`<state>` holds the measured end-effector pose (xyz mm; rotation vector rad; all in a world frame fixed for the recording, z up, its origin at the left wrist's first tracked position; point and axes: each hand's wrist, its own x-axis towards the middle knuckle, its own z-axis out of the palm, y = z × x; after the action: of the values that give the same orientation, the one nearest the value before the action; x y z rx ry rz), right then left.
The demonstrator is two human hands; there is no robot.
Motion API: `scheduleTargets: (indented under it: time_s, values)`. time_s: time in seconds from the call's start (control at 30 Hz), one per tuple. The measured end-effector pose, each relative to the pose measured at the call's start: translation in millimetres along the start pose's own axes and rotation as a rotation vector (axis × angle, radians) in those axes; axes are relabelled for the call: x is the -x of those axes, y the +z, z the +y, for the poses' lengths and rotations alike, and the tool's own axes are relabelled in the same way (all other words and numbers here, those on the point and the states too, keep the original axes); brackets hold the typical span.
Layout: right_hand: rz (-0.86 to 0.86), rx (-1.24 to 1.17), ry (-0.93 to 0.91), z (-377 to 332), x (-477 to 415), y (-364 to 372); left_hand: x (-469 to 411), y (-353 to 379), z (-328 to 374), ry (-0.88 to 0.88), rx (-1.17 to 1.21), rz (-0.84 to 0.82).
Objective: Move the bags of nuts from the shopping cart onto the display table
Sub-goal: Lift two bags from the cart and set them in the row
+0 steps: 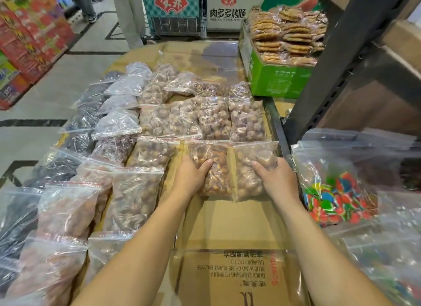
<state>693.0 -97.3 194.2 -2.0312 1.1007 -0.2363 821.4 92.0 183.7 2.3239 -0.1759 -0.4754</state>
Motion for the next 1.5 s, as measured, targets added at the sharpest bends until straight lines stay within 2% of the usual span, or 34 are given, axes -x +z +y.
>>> scheduleTargets:
  time_s: [0.17, 0.37, 0.6, 1.0, 1.27, 1.5]
  values:
    - [0.026, 0.093, 0.003, -9.6, 3.8, 4.9, 15.4, 0.5, 15.6, -0.008, -0.247, 0.068]
    - [0.019, 0.259, -0.013, -18.2, 16.1, 6.5, 16.9, -6.4, 6.0, -0.02, -0.212, 0.051]
    - [-0.034, 0.517, -0.087, -25.3, 47.1, -18.8, 45.6, -27.2, 1.3, 0.059, -0.352, 0.008]
    - [-0.13, 0.753, -0.313, -28.0, 170.4, -92.2, 185.7, -69.1, 18.4, 0.294, -0.8, 0.0]
    - [-0.141, 0.861, -0.361, -18.1, 252.4, -128.6, 287.4, -83.2, 21.1, 0.366, -0.853, 0.039]
    - [-0.081, 0.84, -0.358, -0.9, 316.1, -145.7, 347.6, -92.8, 12.2, 0.447, -0.87, 0.049]
